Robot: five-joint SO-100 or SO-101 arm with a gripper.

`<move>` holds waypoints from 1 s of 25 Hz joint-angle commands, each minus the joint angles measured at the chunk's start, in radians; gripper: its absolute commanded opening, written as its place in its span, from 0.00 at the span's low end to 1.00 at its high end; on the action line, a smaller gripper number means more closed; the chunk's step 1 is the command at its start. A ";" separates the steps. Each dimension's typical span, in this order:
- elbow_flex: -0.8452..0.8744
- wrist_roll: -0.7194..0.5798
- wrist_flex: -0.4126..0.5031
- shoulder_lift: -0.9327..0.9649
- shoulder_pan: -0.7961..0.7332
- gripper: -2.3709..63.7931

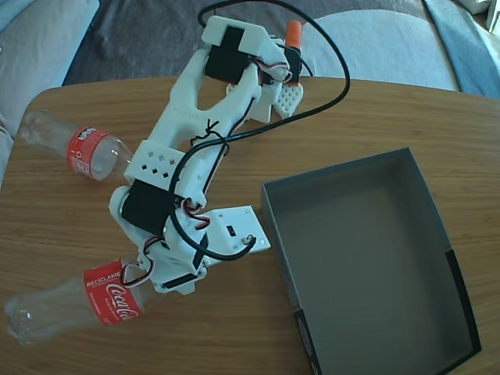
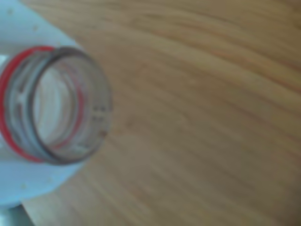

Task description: Grasp the bottles and put them in the box.

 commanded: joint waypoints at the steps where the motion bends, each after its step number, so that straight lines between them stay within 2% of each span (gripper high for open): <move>1: -0.095 -0.002 0.032 0.043 0.000 0.03; 8: -0.310 -0.006 0.178 0.043 -0.011 0.03; 14: -0.488 -0.199 0.353 0.043 -0.051 0.03; 19: -0.540 -0.267 0.354 0.066 -0.100 0.03; 25: -0.451 -0.350 0.354 0.160 -0.236 0.03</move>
